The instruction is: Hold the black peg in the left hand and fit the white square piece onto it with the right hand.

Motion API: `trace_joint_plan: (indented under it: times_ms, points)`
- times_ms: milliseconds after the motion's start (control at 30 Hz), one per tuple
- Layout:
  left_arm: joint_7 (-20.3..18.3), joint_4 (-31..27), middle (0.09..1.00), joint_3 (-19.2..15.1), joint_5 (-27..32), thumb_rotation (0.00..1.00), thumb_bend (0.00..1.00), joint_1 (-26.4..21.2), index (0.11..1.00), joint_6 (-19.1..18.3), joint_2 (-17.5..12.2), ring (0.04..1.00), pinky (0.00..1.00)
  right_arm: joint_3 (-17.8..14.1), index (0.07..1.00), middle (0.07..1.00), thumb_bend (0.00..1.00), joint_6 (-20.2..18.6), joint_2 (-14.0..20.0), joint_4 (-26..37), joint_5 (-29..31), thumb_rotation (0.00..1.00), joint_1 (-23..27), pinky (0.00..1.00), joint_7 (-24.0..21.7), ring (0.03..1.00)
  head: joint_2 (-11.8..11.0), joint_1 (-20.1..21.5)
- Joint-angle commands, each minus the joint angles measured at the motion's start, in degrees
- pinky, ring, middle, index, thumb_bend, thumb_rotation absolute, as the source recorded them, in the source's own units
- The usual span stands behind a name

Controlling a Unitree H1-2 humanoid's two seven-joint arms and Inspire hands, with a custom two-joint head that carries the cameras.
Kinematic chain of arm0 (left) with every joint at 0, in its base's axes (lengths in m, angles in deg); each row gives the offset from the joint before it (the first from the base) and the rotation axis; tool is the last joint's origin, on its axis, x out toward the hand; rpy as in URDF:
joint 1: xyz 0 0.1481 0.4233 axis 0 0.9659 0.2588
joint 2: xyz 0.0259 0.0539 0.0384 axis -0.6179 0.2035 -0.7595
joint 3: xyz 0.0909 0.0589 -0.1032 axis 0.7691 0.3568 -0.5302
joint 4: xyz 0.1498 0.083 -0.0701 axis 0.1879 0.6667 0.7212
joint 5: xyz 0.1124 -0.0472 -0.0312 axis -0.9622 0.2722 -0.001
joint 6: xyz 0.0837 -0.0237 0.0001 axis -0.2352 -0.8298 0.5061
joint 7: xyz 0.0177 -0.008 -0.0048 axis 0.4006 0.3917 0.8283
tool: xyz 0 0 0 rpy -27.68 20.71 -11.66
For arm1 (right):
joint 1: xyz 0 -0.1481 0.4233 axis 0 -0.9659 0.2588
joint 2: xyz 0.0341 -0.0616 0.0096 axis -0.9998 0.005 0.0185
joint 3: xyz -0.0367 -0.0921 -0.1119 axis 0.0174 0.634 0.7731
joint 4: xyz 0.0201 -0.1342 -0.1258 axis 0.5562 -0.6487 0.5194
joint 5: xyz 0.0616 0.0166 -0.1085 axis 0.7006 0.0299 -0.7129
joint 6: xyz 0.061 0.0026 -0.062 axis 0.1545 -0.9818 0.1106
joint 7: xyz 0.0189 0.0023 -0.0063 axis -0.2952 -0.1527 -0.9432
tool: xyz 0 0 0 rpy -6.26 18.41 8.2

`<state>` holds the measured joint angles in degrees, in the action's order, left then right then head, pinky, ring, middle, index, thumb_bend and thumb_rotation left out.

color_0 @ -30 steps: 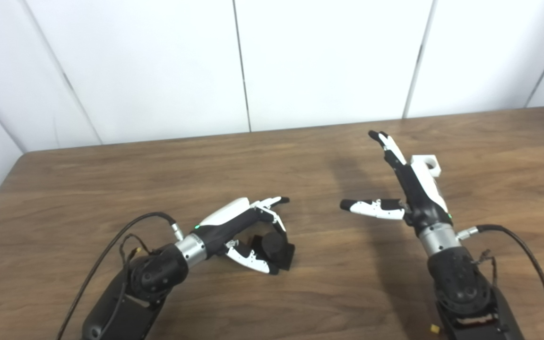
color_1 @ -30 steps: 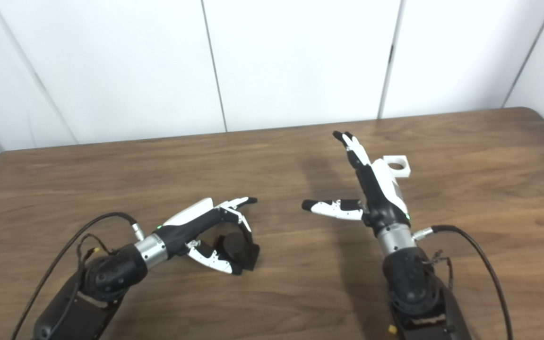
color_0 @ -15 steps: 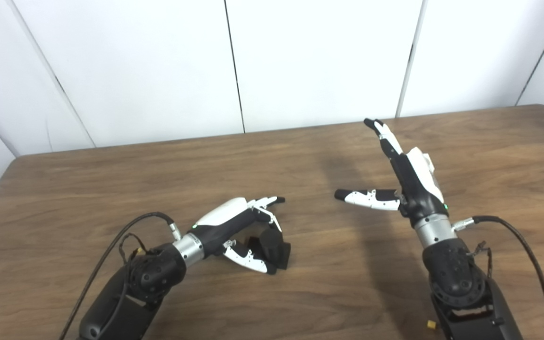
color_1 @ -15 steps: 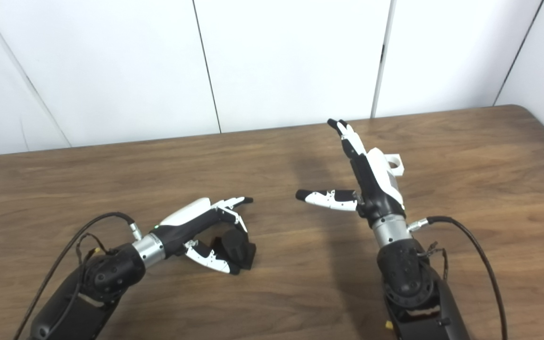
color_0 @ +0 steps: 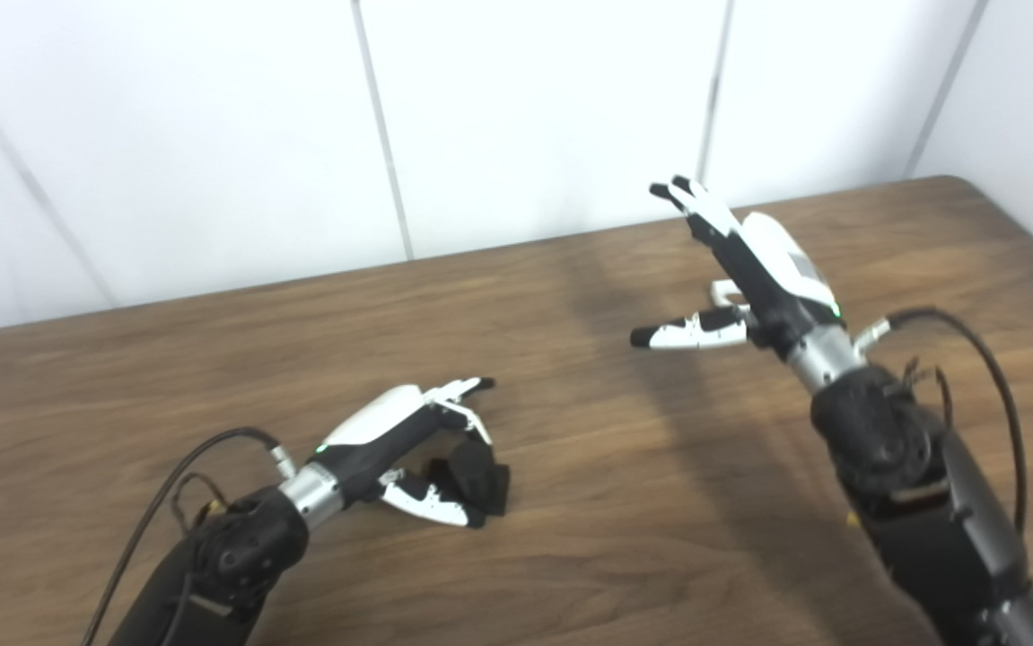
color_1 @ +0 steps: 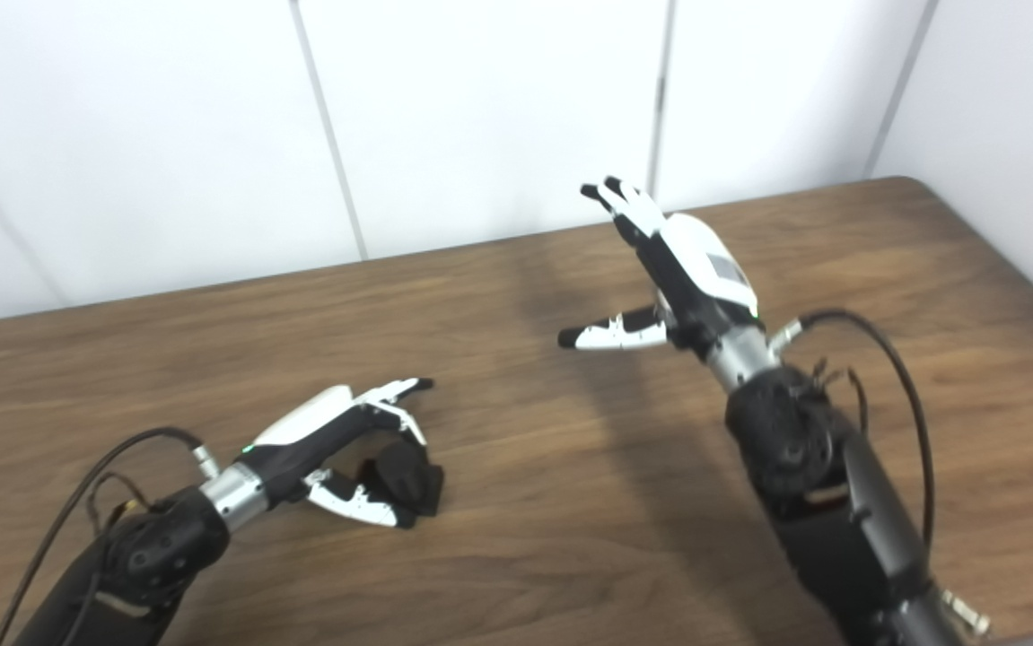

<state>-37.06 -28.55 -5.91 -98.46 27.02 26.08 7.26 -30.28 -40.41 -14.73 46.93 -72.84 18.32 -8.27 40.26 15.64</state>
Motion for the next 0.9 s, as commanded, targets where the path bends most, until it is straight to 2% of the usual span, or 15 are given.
trace_joint_plan:
  times_ms: [0,133,300,400,633,867]
  points:
    - [-1.3,1.9,0.998,1.6,-4.6,0.08,0.52,0.8,0.495,-2.2,-1.7,1.0,0.99,-1.3,0.878,0.948,0.7,0.0,3.4,0.1,-1.8,0.22,3.1,0.82,-0.2,0.949,0.0,0.3]
    - [-1.1,2.1,0.997,1.5,-4.4,0.08,0.52,1.0,0.495,-1.7,-1.7,1.0,0.98,-1.2,0.859,0.926,0.68,0.5,8.5,-3.3,-3.9,0.24,5.5,0.81,-2.0,0.938,-0.3,1.1]
    - [-1.1,2.0,0.999,1.7,-4.6,0.08,0.52,1.1,0.495,-2.2,-1.5,1.0,0.99,0.1,0.867,0.937,0.72,2.2,14.1,-10.5,-4.6,0.25,10.3,0.92,-4.9,0.97,-0.5,0.9]
    - [-1.0,1.9,0.999,1.6,-4.5,0.08,0.52,1.3,0.495,-2.2,-1.4,1.0,1.0,0.9,0.856,0.935,0.73,4.2,16.5,-15.4,-4.7,0.27,13.1,0.94,-5.2,0.974,-0.5,0.5]
    - [-0.8,1.6,1.0,1.4,-4.1,0.08,0.52,1.9,0.495,-2.0,-1.6,1.0,1.0,5.7,0.855,0.963,0.76,5.7,19.8,-24.3,-6.5,0.32,19.8,0.98,-9.2,0.997,-0.5,0.4]
    - [-0.6,1.7,0.998,1.2,-3.6,0.08,0.52,2.3,0.495,-1.7,-1.7,1.0,1.0,10.2,0.847,0.968,0.77,6.4,19.6,-32.0,-7.3,0.34,24.9,0.96,-12.5,0.998,-0.3,-0.4]
